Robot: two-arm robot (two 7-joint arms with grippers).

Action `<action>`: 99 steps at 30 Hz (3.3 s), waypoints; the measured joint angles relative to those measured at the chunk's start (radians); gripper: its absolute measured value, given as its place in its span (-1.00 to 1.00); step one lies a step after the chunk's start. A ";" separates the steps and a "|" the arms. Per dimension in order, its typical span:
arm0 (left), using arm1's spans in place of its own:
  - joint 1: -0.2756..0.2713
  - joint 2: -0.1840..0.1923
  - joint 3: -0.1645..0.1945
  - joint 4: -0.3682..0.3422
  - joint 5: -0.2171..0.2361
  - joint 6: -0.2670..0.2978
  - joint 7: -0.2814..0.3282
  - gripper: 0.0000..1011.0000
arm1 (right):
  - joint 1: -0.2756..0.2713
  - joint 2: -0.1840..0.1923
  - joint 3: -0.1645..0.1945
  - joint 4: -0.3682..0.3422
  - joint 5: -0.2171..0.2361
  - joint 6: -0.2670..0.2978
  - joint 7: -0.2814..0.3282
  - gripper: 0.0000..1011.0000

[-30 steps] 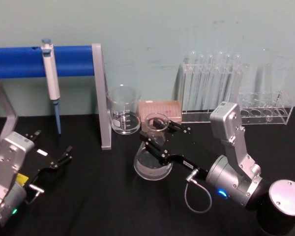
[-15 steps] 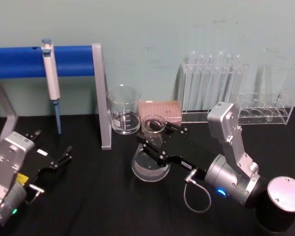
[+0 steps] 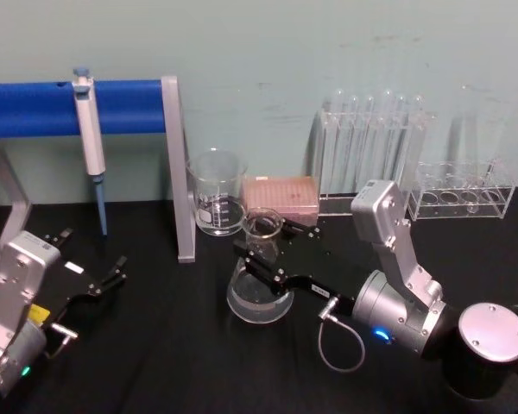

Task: Grasp the erlenmeyer flask with one hand, shake it three times, then place it back.

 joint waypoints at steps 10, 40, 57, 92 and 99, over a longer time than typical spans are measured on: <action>0.000 0.000 0.000 0.000 0.000 0.000 0.000 0.98 | 0.032 -0.007 -0.023 0.054 0.004 -0.006 0.015 -0.11; 0.000 0.000 0.000 0.000 0.000 0.000 0.000 0.98 | 0.106 -0.040 -0.071 0.230 0.013 -0.082 0.084 -0.11; 0.000 0.000 0.000 0.000 0.000 0.000 0.000 0.98 | 0.123 -0.054 -0.084 0.281 0.009 -0.097 0.097 -0.11; 0.000 0.000 0.000 0.000 0.000 0.000 0.000 0.98 | 0.117 -0.055 -0.085 0.289 0.030 -0.064 0.101 -0.11; 0.000 0.000 0.000 0.000 0.000 0.000 0.000 0.98 | 0.117 -0.055 -0.086 0.289 0.030 -0.063 0.101 -0.11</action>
